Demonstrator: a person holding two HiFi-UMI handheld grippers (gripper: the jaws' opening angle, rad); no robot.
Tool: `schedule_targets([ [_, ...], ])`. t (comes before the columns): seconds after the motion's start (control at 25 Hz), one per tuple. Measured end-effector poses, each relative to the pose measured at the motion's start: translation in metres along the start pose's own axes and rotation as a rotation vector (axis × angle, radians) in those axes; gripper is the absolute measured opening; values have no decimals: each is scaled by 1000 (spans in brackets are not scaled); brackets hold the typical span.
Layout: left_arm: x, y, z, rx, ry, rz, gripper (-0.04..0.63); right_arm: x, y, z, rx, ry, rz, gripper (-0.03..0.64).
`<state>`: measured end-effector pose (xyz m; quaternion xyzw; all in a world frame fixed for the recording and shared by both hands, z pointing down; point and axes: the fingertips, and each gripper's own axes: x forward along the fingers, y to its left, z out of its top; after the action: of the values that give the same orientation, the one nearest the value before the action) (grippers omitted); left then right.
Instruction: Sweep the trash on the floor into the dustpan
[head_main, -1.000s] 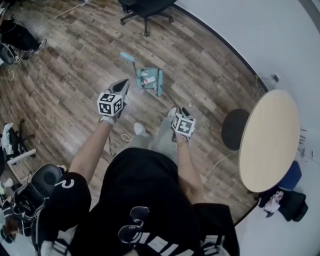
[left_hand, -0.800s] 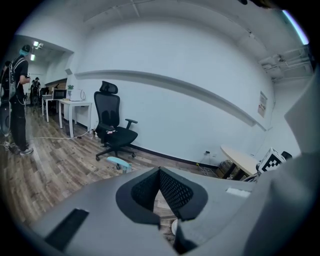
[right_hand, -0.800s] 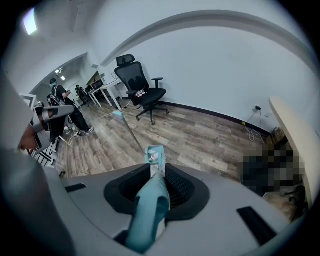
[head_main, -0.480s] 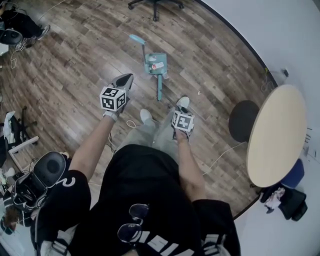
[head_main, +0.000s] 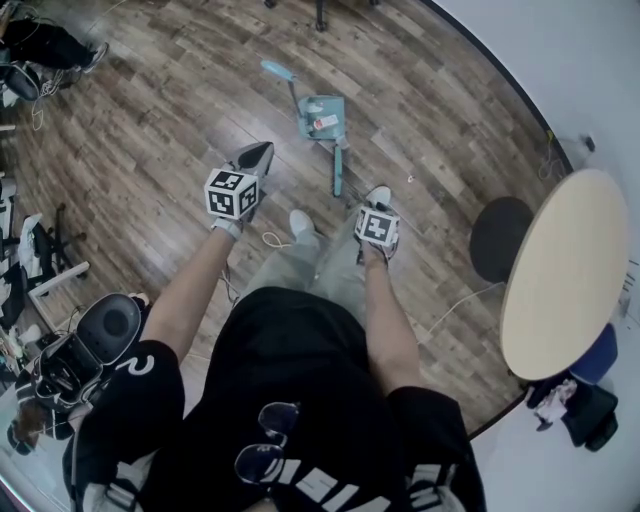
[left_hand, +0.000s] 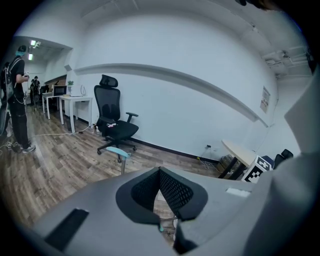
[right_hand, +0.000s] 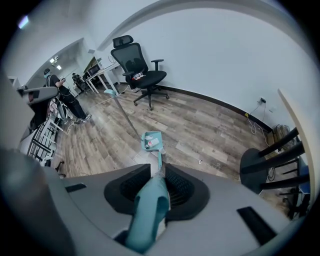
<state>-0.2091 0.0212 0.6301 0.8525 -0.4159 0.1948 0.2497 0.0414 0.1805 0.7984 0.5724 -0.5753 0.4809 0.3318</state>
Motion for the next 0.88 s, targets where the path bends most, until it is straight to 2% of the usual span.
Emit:
schedule_targets([
  [0.32, 32, -12, 15, -11, 17, 17, -3, -2, -57, 69, -25, -52, -53, 86],
  [0.52, 54, -26, 36, -3, 6, 5, -3, -15, -79, 103, -17, -94, -49, 86],
  [0.64, 60, -29, 57, 8, -17, -7, -3, -31, -83, 121, 5, -128, -51, 86],
  [0.88, 78, -40, 121, 47, -92, -44, -3, -79, -94, 184, 29, -292, -57, 86],
])
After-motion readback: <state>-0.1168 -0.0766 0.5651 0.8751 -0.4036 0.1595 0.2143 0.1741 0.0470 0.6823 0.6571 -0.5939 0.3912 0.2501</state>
